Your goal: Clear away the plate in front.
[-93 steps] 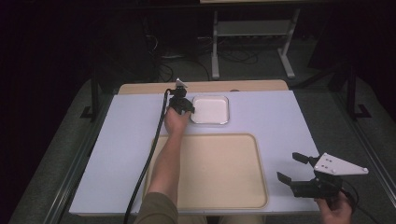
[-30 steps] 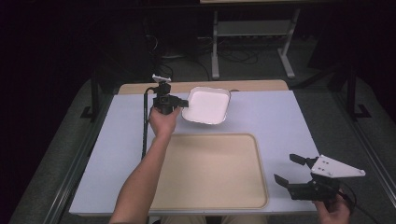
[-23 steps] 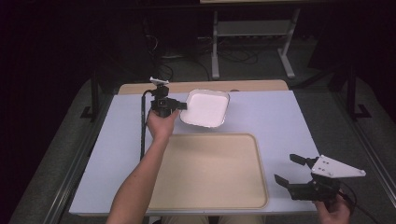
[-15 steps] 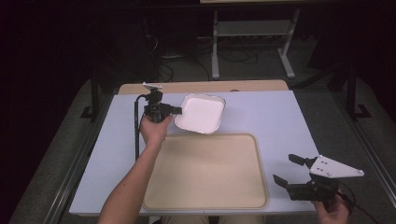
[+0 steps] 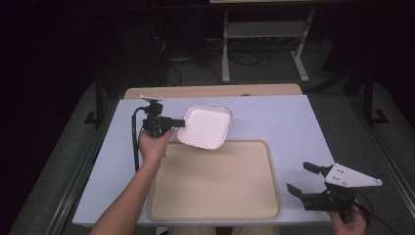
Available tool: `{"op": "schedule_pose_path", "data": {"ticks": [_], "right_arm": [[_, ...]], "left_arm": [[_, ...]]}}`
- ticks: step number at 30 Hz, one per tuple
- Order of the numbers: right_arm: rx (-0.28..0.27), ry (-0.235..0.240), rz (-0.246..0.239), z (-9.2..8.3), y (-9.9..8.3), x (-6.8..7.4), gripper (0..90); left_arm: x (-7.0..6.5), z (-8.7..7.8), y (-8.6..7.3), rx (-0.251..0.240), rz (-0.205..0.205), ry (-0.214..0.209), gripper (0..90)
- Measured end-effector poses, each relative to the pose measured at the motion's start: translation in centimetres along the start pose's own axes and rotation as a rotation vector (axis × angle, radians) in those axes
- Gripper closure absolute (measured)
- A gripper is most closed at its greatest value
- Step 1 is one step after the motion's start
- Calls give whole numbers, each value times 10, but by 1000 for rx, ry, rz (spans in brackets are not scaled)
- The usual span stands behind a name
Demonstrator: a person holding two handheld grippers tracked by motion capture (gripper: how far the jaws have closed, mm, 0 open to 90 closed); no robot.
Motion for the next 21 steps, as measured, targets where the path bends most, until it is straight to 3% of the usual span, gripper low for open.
{"op": "schedule_pose_path", "data": {"ticks": [21], "right_arm": [[9,6,-4,1,-2,1,130]], "left_arm": [[2,-7,-45,33,-6,-12,880]]}}
Point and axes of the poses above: each handheld gripper's, and its own axes: z roughly forward along the jaws, y roughly out of its top, x roughly to its left, the point moved 10 cm from there along z, roughly forward along the jaws, and after that the axes turned 7 degrees about -z, right-handed, at the moved point
